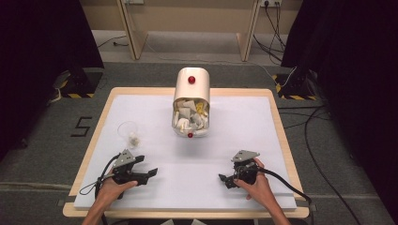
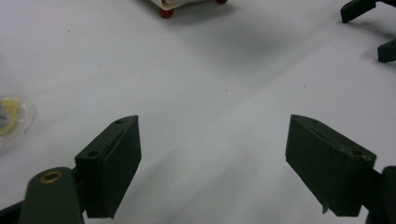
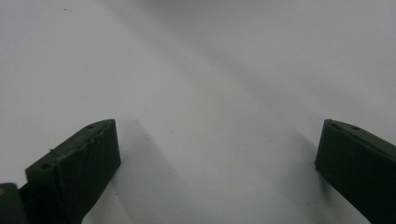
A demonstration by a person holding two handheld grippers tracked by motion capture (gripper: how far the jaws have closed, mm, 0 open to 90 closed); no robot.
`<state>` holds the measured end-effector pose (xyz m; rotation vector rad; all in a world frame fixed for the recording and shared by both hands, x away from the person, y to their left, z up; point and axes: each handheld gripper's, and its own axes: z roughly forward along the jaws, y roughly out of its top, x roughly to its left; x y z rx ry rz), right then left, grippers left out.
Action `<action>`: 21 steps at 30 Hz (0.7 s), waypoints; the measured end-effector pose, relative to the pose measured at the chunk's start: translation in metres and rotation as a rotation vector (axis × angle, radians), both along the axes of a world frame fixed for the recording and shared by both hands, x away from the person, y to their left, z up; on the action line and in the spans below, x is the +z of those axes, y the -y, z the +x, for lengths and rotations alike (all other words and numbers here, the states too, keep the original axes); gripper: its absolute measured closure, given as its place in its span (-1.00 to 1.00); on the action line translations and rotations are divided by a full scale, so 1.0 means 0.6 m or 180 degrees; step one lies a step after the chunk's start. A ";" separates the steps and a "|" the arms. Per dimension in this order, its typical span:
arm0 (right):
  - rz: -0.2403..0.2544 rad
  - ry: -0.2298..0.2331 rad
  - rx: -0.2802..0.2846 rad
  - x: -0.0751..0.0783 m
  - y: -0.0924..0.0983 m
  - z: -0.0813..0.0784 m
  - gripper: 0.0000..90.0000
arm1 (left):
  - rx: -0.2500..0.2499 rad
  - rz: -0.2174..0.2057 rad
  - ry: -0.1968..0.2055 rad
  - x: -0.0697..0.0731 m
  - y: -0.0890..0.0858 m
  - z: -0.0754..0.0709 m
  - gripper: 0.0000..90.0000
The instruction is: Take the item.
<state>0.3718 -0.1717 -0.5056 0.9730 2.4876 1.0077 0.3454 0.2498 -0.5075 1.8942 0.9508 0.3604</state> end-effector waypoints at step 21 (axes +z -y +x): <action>0.0000 0.0000 0.0000 0.000 0.000 0.000 -0.99 | 0.0057 0.0373 -0.0279 -0.005 -0.018 -0.032 -0.60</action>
